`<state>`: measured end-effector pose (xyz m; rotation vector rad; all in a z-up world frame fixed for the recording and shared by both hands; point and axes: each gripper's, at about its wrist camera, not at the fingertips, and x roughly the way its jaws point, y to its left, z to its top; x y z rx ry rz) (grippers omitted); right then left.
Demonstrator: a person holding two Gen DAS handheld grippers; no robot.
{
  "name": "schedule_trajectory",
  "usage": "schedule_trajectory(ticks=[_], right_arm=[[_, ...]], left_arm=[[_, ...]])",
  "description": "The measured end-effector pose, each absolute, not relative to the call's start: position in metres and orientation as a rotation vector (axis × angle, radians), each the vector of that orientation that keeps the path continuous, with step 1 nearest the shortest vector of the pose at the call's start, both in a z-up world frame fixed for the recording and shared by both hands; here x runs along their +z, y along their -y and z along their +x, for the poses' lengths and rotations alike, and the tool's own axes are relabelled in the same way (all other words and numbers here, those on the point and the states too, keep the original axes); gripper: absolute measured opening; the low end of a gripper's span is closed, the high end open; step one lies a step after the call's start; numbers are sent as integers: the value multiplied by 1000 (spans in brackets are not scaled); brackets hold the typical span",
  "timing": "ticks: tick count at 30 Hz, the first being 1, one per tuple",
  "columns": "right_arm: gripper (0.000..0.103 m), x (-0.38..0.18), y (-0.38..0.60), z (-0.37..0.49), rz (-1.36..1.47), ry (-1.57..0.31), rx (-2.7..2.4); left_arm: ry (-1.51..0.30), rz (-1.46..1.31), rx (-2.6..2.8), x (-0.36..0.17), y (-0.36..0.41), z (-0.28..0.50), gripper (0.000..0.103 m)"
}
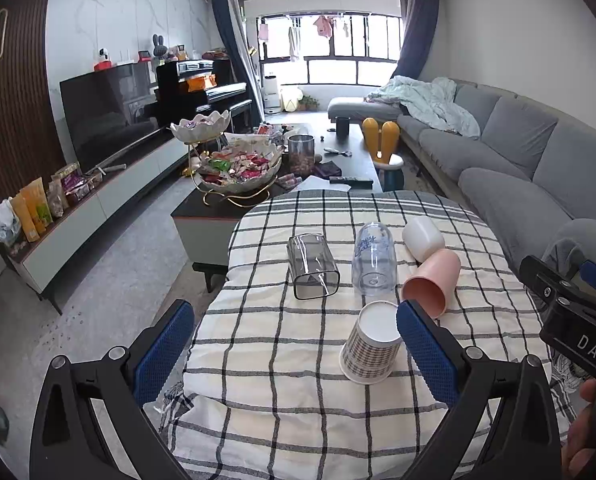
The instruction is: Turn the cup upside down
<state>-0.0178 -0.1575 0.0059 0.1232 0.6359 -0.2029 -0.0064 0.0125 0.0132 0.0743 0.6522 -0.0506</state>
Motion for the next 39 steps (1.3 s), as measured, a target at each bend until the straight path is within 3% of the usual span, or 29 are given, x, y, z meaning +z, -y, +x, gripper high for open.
schedule_trajectory(ticks=[39], right_arm=[[98, 9, 157, -24, 115, -589, -214]], left_arm=[[-659, 64, -42, 16, -10, -14, 103]])
